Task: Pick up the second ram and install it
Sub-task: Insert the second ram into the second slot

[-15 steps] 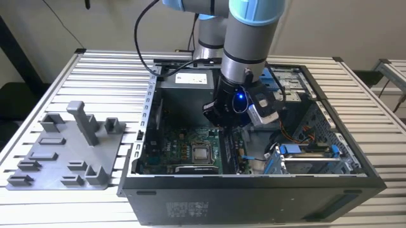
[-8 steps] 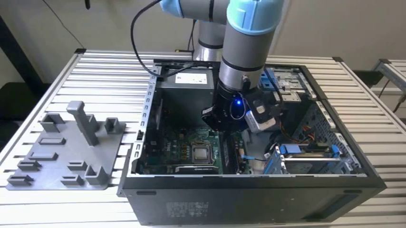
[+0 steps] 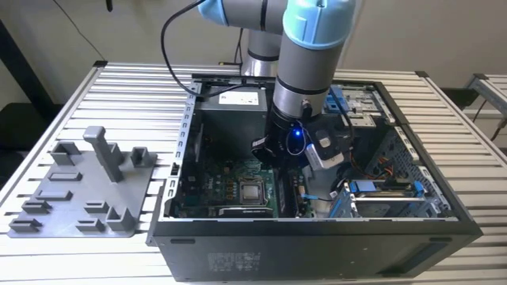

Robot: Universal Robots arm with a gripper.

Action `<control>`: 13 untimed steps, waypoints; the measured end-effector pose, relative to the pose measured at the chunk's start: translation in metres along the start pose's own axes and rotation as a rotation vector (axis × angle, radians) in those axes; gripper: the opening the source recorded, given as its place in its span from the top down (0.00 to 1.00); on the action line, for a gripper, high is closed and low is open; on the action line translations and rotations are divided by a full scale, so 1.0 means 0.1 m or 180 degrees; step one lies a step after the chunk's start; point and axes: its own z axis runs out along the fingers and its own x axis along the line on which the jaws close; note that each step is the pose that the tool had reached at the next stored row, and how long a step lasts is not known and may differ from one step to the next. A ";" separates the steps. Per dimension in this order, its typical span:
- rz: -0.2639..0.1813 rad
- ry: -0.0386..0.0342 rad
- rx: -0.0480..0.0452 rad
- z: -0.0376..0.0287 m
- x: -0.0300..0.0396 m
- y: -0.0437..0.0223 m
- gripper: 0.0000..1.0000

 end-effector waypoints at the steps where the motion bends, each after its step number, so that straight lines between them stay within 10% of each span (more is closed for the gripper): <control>1: 0.0003 0.0000 0.0000 0.006 -0.001 -0.001 0.86; 13: 0.0066 0.0002 0.0001 0.045 -0.009 -0.015 0.86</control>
